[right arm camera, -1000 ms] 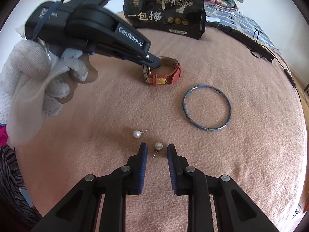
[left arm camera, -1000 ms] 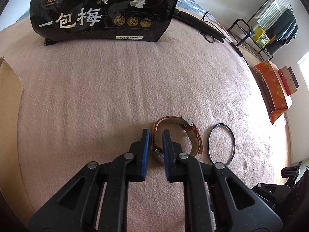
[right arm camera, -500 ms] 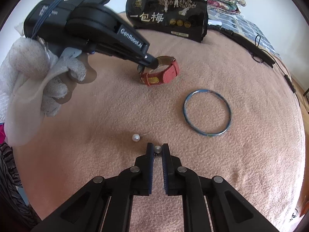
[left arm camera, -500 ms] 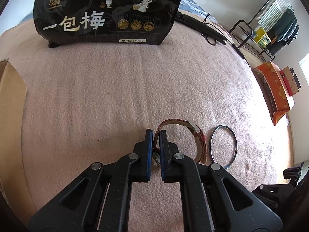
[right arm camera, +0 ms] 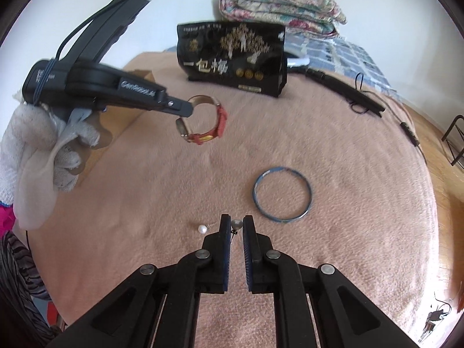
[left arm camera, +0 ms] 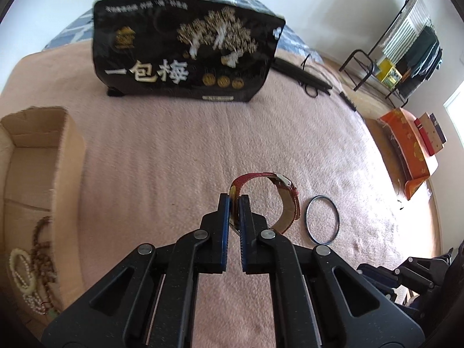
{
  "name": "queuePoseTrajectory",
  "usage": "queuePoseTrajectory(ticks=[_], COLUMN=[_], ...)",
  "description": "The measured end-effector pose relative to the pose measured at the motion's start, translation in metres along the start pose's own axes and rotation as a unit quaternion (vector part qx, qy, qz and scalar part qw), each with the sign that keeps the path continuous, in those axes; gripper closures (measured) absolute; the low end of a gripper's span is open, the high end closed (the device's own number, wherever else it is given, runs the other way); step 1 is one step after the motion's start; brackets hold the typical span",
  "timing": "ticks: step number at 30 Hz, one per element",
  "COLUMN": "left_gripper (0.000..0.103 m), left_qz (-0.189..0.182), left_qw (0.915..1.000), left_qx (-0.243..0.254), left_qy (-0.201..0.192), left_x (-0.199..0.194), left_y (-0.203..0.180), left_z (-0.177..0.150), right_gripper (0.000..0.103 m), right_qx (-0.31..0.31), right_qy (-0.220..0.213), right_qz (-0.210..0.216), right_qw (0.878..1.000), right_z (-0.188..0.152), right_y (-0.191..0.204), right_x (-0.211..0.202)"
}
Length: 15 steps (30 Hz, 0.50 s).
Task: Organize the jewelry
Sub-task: 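Carry the watch with the left tool into the box and open it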
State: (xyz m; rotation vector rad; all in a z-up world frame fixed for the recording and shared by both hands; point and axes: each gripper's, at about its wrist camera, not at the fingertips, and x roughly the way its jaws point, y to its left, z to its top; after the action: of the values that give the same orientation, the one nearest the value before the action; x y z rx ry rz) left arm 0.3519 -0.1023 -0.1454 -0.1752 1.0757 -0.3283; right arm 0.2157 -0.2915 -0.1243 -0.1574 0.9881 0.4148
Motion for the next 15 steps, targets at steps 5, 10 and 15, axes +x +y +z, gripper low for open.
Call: queuePoseTrajectory(ticks=[5, 10, 15], left_gripper=[0.099, 0.099, 0.099], left_qz=[-0.002, 0.003, 0.01], left_qw=[0.9997, 0.999, 0.9981], left_qx=[-0.004, -0.007, -0.014], left_qy=[-0.025, -0.045, -0.058], left_x=[-0.029, -0.055, -0.076], left_y=[0.007, 0.022, 0.041], left_z=[0.001, 0.0, -0.002], right_gripper=[0.097, 0.097, 0.097], right_qx=[0.003, -0.005, -0.007], right_qy=[-0.024, -0.042, -0.055], right_qz=[0.001, 0.005, 0.018], right_qw=[1.0, 0.999, 0.998], right_z=[0.01, 0.017, 0.025], right_y=[0.013, 0.032, 0.054], right_x=[-0.017, -0.03, -0.039])
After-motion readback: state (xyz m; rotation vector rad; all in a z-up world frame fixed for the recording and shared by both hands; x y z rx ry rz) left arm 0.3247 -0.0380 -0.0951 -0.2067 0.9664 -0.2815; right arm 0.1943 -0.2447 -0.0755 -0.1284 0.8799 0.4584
